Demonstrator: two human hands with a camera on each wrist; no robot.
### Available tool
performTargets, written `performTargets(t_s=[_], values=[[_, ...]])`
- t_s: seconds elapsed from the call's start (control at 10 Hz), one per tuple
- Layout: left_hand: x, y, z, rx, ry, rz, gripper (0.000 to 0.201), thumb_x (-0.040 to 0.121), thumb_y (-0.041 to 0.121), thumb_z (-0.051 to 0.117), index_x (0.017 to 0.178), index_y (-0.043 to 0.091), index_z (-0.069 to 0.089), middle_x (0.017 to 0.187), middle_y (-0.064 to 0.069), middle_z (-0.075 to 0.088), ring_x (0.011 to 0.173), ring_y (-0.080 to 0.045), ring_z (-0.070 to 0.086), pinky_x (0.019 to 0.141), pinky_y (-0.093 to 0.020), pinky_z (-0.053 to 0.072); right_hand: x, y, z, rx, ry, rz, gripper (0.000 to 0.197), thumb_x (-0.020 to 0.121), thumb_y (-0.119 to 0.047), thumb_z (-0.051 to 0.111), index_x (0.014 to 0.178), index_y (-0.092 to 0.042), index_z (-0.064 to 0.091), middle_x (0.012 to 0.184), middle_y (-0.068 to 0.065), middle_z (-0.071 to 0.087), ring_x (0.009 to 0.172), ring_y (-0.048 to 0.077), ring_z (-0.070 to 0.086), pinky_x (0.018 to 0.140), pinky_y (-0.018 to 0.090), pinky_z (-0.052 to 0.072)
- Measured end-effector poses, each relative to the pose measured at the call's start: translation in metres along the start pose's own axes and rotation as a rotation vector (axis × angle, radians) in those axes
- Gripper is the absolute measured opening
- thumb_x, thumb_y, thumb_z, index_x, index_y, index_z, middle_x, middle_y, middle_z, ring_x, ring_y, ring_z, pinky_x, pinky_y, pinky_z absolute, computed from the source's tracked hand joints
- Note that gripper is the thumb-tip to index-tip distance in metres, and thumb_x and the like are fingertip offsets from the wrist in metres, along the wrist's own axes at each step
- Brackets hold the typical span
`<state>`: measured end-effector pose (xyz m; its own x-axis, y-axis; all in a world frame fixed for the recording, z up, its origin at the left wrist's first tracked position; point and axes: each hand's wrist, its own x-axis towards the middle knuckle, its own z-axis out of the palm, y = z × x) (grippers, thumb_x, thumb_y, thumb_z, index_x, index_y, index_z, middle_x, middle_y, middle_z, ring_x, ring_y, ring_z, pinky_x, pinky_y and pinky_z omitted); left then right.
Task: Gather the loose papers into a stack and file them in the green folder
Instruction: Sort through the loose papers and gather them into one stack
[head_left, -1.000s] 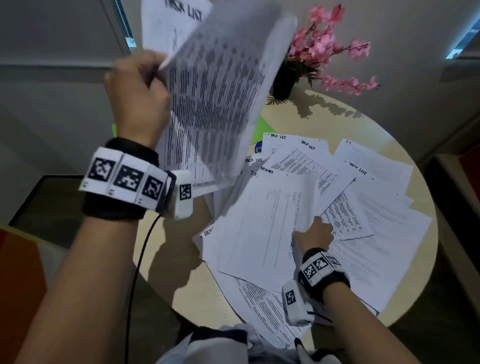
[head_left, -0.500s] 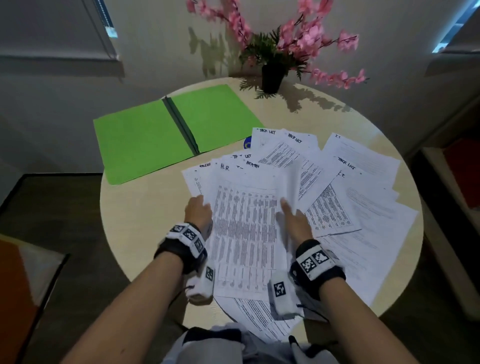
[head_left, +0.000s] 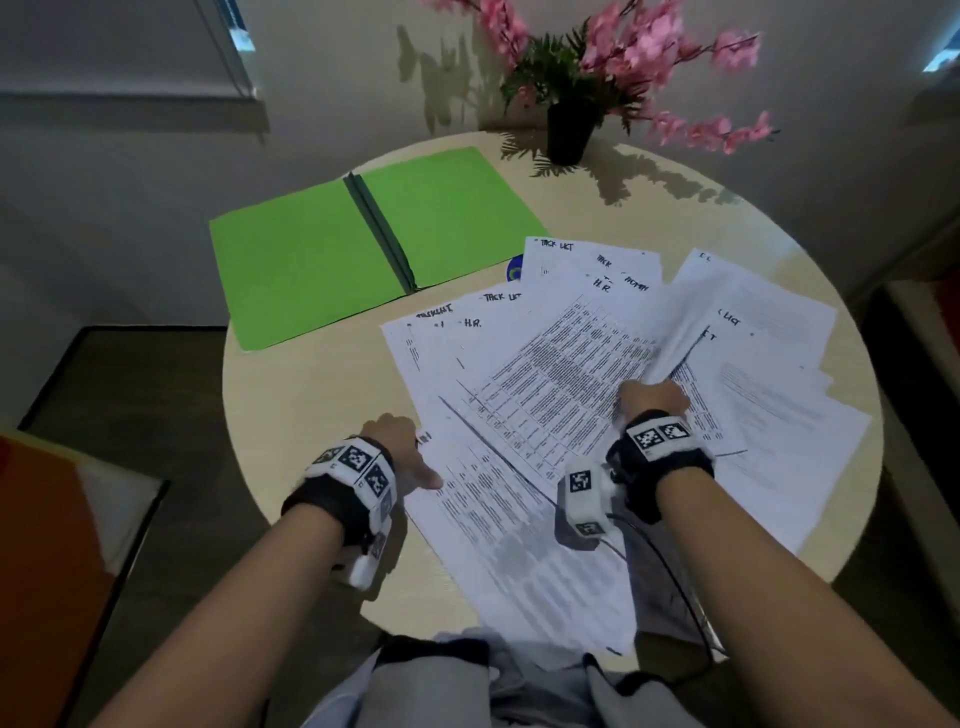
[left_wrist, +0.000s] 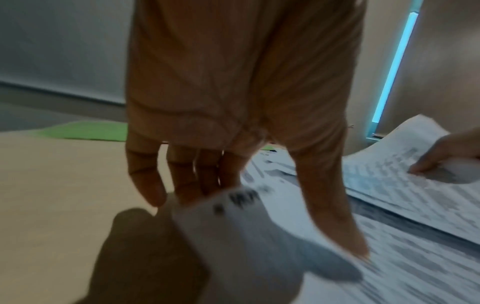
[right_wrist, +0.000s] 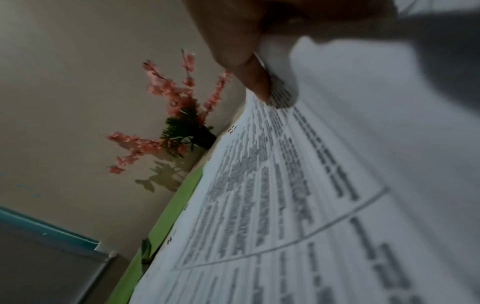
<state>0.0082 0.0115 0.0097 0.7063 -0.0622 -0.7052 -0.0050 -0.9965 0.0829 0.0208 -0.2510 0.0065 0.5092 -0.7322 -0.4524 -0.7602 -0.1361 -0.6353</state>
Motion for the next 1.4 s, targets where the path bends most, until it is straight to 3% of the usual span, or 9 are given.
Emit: performTargets(t_s=[0.2, 0.4, 0.6, 0.7, 0.8, 0.9, 1.1, 1.3, 1.4], values=[[0.0, -0.014, -0.021, -0.204, 0.022, 0.06, 0.018, 0.087, 0.02, 0.06, 0.075, 0.008, 0.053, 0.079, -0.01, 0.048, 0.074, -0.022, 0.048, 0.069, -0.03, 0.037, 0.009, 0.012, -0.011, 0.326, -0.002, -0.109, 0.046, 0.086, 0.002, 0.039, 0.13, -0.012, 0.036, 0.104, 0.011, 0.044, 0.084, 0.022, 0.048, 0.075, 0.027, 0.04], [0.023, -0.037, -0.011, -1.57, 0.454, -0.097, 0.023, 0.086, 0.006, 0.061, 0.065, 0.007, 0.054, 0.03, 0.005, 0.055, 0.043, -0.015, 0.053, 0.038, -0.014, 0.041, 0.038, 0.024, -0.051, 0.446, 0.017, 0.011, 0.051, 0.085, -0.001, 0.042, 0.13, -0.019, 0.028, 0.076, 0.008, 0.042, 0.051, 0.019, 0.036, 0.042, 0.025, 0.034], [0.016, -0.027, 0.02, -1.13, -0.083, 0.009, 0.02, 0.09, 0.011, 0.057, 0.078, -0.005, 0.062, 0.075, -0.017, 0.069, 0.067, -0.029, 0.065, 0.064, -0.027, 0.05, 0.045, 0.027, -0.06, 0.472, -0.08, -0.001, 0.013, 0.09, -0.011, 0.044, 0.1, -0.015, 0.037, 0.072, -0.006, 0.043, 0.057, 0.005, 0.041, 0.028, 0.004, 0.036], [0.018, -0.026, 0.018, -1.0, 0.174, -0.113, 0.044, 0.093, 0.018, 0.051, 0.053, -0.001, 0.05, 0.029, 0.001, 0.052, 0.048, -0.022, 0.052, 0.055, -0.028, 0.042, 0.033, 0.014, -0.056, 0.467, -0.116, -0.049, 0.01, 0.09, -0.009, 0.046, 0.097, -0.011, 0.04, 0.072, -0.002, 0.045, 0.057, 0.008, 0.042, 0.029, 0.005, 0.036], [0.024, -0.023, 0.013, -1.205, 0.239, -0.127, 0.037, 0.098, 0.019, 0.04, 0.114, -0.008, 0.059, 0.095, -0.021, 0.07, 0.089, -0.027, 0.064, 0.088, -0.043, 0.051, 0.0, 0.007, -0.043, 0.317, -0.15, -0.135, 0.019, 0.086, 0.002, 0.047, 0.105, 0.0, 0.048, 0.088, 0.011, 0.048, 0.055, 0.013, 0.041, 0.028, 0.007, 0.033], [0.023, -0.014, 0.01, -1.176, 0.246, -0.275, 0.059, 0.101, 0.034, 0.023, 0.124, -0.013, 0.05, 0.113, -0.036, 0.061, 0.111, -0.041, 0.057, 0.098, -0.036, 0.044, -0.028, 0.017, -0.019, 0.161, -0.246, -0.14, 0.048, 0.085, 0.007, 0.04, 0.133, 0.006, 0.039, 0.09, 0.013, 0.058, 0.073, 0.026, 0.056, 0.052, 0.01, 0.046], [0.007, 0.0, 0.009, -1.429, 0.028, -0.015, 0.083, 0.092, 0.058, 0.02, 0.149, 0.004, -0.008, 0.159, -0.014, -0.004, 0.147, -0.032, 0.006, 0.121, -0.041, 0.011, -0.067, 0.027, 0.023, -0.02, -0.508, -0.211, 0.013, 0.083, 0.001, 0.049, 0.074, -0.008, 0.051, 0.065, 0.004, 0.051, 0.053, 0.015, 0.049, 0.049, 0.023, 0.041], [0.019, -0.009, 0.015, -1.429, 0.265, -0.079, 0.12, 0.058, 0.07, 0.068, 0.147, 0.009, 0.018, 0.152, -0.017, 0.03, 0.134, -0.035, 0.039, 0.107, -0.044, 0.039, -0.095, 0.004, -0.007, -0.035, -0.49, -0.611, 0.017, 0.09, -0.001, 0.046, 0.078, -0.009, 0.055, 0.063, 0.005, 0.048, 0.05, 0.017, 0.043, 0.047, 0.017, 0.042], [0.008, -0.008, -0.006, -1.55, 0.356, 0.132, 0.086, 0.064, 0.061, 0.071, 0.128, 0.008, 0.047, 0.131, -0.013, 0.054, 0.111, -0.028, 0.059, 0.083, -0.031, 0.056, -0.096, -0.021, -0.045, 0.126, -0.463, -0.714, 0.009, 0.087, -0.004, 0.057, 0.079, -0.007, 0.058, 0.071, 0.009, 0.051, 0.055, 0.017, 0.048, 0.051, 0.022, 0.047]])
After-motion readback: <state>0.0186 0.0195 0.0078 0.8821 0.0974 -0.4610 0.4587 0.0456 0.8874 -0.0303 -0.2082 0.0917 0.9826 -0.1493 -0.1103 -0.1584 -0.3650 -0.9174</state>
